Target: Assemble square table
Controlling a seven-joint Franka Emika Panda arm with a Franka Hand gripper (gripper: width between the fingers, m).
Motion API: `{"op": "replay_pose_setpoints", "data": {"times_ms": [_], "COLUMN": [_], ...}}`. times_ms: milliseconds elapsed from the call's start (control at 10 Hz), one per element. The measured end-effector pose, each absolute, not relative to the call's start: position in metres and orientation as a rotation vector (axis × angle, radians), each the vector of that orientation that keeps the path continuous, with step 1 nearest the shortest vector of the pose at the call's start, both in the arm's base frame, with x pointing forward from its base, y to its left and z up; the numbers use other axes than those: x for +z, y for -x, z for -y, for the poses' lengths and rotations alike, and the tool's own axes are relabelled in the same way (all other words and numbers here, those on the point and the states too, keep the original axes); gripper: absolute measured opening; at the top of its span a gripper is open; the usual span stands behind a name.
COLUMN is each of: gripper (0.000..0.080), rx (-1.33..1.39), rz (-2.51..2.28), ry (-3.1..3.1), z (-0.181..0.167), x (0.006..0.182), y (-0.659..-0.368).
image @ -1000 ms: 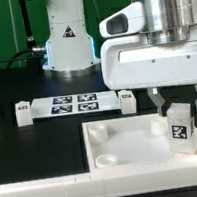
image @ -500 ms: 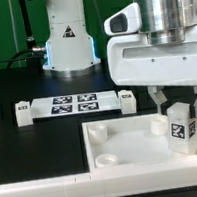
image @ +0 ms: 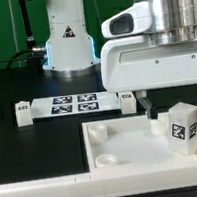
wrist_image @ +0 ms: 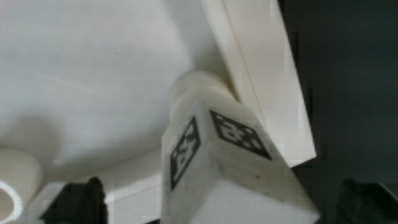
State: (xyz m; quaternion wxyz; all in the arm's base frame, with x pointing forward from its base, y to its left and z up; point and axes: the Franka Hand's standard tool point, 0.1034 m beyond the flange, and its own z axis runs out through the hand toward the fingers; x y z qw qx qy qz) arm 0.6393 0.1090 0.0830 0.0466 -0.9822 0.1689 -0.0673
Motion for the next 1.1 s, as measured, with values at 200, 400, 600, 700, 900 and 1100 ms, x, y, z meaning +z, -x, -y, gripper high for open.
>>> {"op": "replay_pose_setpoints", "data": {"times_ms": [200, 400, 600, 700, 900, 1100], "gripper": [0.0649, 0.0649, 0.0649, 0.0649, 0.0541, 0.0349], "rx": [-0.216, -0.232, -0.244, -0.246, -0.244, -0.245], "rz": [-0.273, 0.138, 0.477, 0.587, 0.768, 0.704], "ry": [3.045, 3.097, 3.091, 3.079, 3.05, 3.06], "z": [-0.1086, -0.1083, -0.1079, -0.107, -0.1058, -0.1061], "x": [0.0824, 0.0823, 0.0841, 0.0838, 0.0833, 0.0833], "y": [-0.639, -0.6394, -0.6419, -0.6425, -0.6425, -0.6424]}}
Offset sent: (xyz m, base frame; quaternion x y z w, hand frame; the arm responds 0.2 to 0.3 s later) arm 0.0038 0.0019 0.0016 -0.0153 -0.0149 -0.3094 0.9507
